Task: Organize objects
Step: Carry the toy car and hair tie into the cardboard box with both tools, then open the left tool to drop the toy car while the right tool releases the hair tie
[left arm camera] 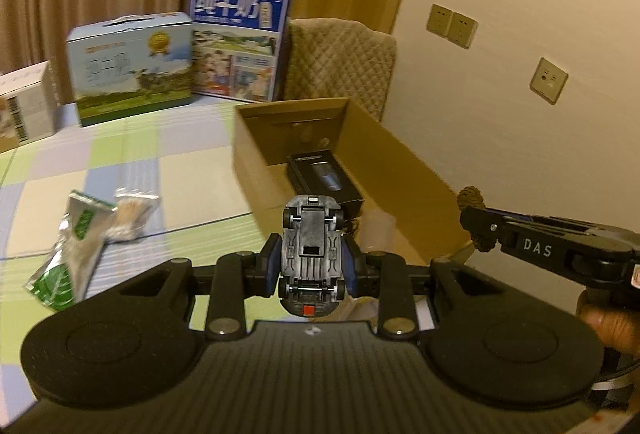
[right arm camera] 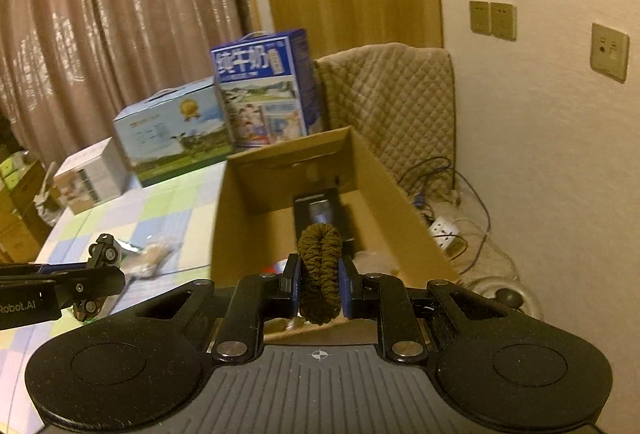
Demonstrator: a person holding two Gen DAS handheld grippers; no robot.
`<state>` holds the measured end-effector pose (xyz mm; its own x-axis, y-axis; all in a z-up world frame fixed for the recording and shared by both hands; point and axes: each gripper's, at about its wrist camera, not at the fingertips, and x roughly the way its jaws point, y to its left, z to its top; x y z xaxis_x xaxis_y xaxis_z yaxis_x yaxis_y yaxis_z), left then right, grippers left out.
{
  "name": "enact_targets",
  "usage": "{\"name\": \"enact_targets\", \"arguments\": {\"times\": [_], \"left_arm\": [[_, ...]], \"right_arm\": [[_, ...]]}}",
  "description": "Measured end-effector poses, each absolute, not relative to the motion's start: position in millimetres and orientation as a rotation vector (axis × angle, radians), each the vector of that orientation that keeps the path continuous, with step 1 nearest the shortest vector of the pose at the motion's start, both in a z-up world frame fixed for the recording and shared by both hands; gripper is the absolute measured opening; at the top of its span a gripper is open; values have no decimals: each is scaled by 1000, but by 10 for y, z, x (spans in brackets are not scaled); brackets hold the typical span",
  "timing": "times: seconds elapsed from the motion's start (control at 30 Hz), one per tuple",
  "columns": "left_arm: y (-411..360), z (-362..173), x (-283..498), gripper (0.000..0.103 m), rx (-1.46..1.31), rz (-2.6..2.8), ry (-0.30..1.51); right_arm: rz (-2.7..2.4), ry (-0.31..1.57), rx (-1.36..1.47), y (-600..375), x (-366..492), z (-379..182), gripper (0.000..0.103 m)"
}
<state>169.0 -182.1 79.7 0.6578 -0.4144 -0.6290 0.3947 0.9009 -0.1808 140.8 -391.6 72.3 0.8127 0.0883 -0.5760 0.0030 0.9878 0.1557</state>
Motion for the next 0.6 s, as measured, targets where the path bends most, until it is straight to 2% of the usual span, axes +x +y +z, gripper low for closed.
{"name": "enact_targets", "arguments": {"times": [0.6], "left_arm": [[-2475,656,2159,26,0,-518,744]], "right_arm": [[26,637,169,-4284,1760,618,16]]}}
